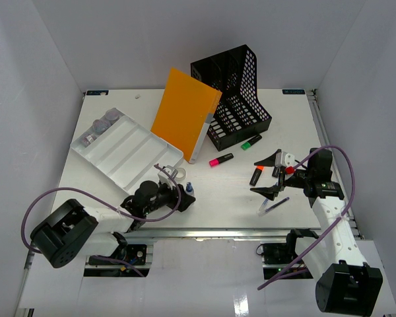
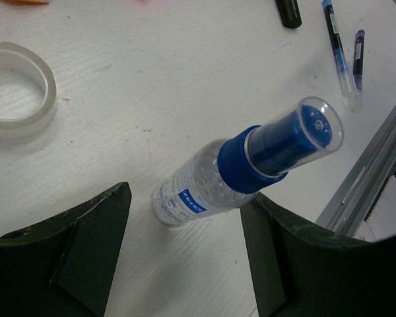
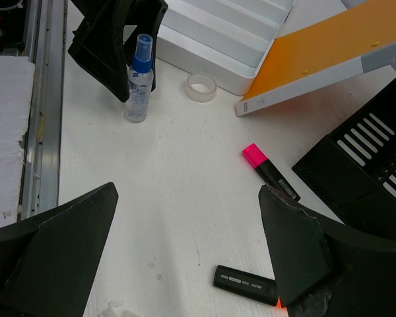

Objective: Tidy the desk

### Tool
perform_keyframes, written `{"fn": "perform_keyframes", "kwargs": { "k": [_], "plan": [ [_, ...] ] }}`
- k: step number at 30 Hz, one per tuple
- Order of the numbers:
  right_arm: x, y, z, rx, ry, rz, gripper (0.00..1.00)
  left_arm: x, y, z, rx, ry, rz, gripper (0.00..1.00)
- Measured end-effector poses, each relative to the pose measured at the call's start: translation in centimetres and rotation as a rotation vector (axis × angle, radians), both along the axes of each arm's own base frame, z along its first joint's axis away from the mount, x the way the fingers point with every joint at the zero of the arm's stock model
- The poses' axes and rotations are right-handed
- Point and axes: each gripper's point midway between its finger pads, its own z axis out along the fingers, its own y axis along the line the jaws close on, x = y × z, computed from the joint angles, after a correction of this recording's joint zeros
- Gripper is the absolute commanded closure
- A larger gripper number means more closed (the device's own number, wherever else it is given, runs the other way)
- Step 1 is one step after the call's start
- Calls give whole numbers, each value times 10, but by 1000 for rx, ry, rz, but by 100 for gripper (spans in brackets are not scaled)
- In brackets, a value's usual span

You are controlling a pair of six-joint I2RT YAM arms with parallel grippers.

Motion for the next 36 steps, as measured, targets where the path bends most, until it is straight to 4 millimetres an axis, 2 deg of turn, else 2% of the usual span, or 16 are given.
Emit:
{"fn": "perform_keyframes", "kwargs": {
  "k": [8,17,21,24,28,33,36],
  "plan": [
    [0,0,0,-1,1,-2,6,-1,-4,1,4,-16,-26,28],
    [1,0,-1,-2,5,-3,7,-3,-9,8,-7,-53,-73,43],
    [1,0,-2,-3,7,-5,7,-4,-11,11,-13,-61,-88,56],
    [1,-1,-2,-4,8,-5,7,-3,-14,14,-18,-68,-97,70],
    [1,-1,-2,-4,8,-5,7,0,-19,21,-30,-76,-109,76],
    [1,-1,-2,-4,8,-5,7,3,-25,29,-39,-82,-118,90],
    [1,-1,-2,-4,8,-5,7,5,-29,33,-38,-80,-127,94]
  ]
}}
